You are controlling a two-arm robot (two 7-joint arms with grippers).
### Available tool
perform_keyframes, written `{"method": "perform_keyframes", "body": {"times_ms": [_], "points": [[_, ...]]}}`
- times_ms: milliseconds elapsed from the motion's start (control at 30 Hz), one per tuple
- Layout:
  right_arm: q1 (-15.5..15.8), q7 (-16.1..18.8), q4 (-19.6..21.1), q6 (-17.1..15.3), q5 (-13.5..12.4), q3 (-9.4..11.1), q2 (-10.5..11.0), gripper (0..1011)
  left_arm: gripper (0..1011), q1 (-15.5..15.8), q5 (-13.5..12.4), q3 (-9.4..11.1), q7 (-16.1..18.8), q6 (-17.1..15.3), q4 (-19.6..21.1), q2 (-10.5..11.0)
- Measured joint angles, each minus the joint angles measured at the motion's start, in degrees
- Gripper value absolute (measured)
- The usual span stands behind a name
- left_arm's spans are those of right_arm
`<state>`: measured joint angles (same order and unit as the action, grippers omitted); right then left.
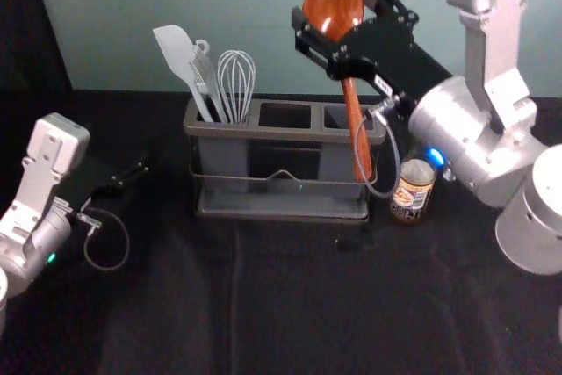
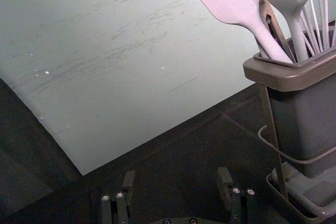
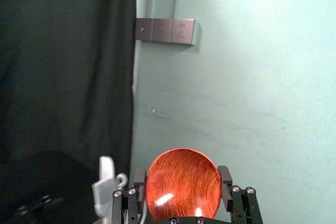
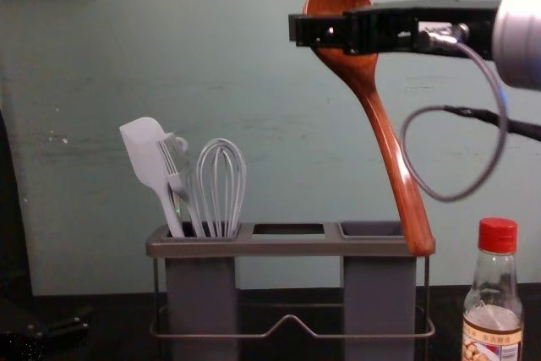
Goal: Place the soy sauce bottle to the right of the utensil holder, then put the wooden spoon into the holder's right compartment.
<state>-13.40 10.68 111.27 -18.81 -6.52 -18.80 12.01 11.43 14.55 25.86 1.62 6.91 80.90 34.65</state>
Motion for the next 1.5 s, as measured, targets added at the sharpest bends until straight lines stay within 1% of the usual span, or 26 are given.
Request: {"method": "perform_keyframes", "body": {"times_ms": [167, 200, 367, 600, 733, 1033, 1200, 1433, 1500], "points": [[-3.09, -0.57, -2.88, 0.53, 2.27, -0.3, -1.39, 836, 1005, 0.0, 0.0, 0.0, 0.0, 0.0, 0.0, 0.0], [-3.09, -0.57, -2.88, 0.53, 2.27, -0.3, -1.39, 836, 1005, 0.0, 0.0, 0.0, 0.0, 0.0, 0.0, 0.0], [-6.17, -0.47, -6.08, 0.6, 4.23, -0.6, -2.42, 836, 1005, 0.0, 0.0, 0.0, 0.0, 0.0, 0.0, 0.0], [-9.06, -0.1, -10.19, 0.53, 6.04, -1.07, -3.59, 836, 1005, 0.0, 0.0, 0.0, 0.0, 0.0, 0.0, 0.0], [-10.82, 0.24, -13.4, 1.4, 7.41, -1.53, -4.47, 836, 1005, 0.0, 0.0, 0.0, 0.0, 0.0, 0.0, 0.0], [-13.16, 1.73, -18.81, 3.89, 8.11, -1.19, -5.56, 835, 1005, 0.0, 0.0, 0.0, 0.0, 0.0, 0.0, 0.0], [-14.33, 2.19, -21.24, 4.7, 8.15, -0.89, -5.99, 836, 1005, 0.0, 0.0, 0.0, 0.0, 0.0, 0.0, 0.0], [-16.19, 2.64, -24.34, 5.79, 8.18, -0.81, -6.55, 836, 1005, 0.0, 0.0, 0.0, 0.0, 0.0, 0.0, 0.0], [-16.33, 2.7, -24.56, 5.9, 8.18, -0.81, -6.59, 836, 1005, 0.0, 0.0, 0.0, 0.0, 0.0, 0.0, 0.0]]}}
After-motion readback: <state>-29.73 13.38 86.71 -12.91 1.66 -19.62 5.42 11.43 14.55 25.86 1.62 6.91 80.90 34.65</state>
